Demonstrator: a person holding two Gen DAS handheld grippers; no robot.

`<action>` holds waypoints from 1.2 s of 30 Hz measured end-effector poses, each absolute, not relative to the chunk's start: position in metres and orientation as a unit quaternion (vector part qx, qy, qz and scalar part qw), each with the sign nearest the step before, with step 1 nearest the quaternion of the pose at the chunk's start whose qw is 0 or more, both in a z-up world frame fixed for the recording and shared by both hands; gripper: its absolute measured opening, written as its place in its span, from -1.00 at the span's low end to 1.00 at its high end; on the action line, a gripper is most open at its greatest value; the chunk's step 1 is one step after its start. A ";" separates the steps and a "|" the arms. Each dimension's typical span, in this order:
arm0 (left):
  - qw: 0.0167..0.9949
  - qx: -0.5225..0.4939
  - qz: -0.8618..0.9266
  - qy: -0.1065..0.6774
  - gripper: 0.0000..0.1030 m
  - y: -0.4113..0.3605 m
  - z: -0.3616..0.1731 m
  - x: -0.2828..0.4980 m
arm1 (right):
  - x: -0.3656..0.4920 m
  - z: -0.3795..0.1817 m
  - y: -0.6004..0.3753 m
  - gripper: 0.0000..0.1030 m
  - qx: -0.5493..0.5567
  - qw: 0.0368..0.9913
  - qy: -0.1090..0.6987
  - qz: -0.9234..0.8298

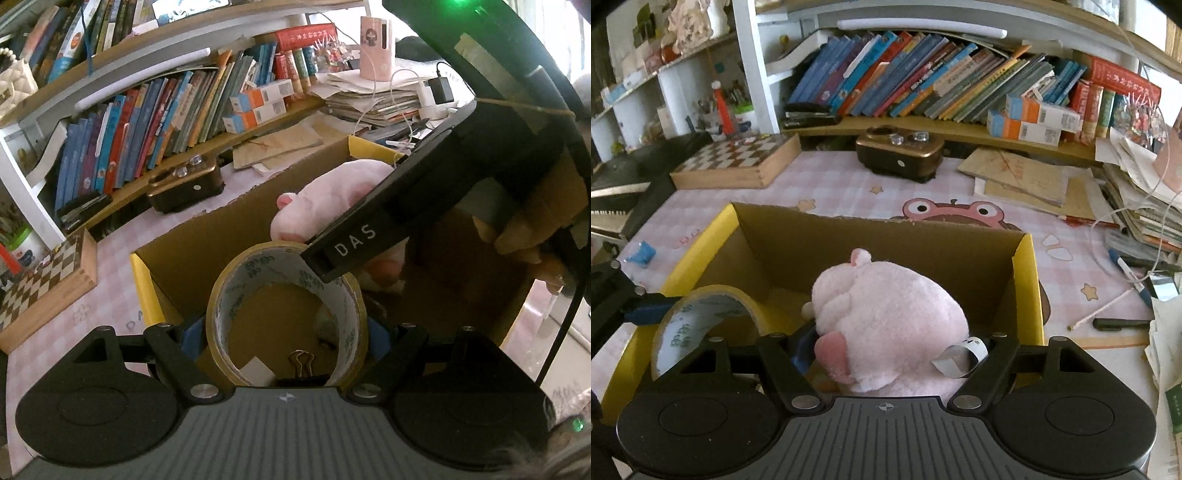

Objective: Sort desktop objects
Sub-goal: 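Lower both tools into the box and open them, releasing tape and pig, then withdraw both open tools from the box toward the blue object and white box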

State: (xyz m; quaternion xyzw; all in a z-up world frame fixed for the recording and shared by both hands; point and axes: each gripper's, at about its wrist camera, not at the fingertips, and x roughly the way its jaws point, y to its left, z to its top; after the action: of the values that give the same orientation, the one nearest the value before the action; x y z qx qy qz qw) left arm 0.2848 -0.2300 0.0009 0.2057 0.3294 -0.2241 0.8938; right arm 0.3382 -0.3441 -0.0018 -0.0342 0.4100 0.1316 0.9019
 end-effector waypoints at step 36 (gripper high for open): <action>0.972 0.054 -0.078 0.214 1.00 -0.127 0.071 0.184 | 0.215 0.059 -0.377 0.88 0.020 0.973 0.225 0.044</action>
State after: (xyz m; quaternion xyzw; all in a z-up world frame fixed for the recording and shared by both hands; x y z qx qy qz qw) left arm 0.1836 -0.1265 0.0705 0.0544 0.2136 -0.0784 0.9723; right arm 0.2151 -0.3766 0.0590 0.0196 0.2247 0.0444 0.9732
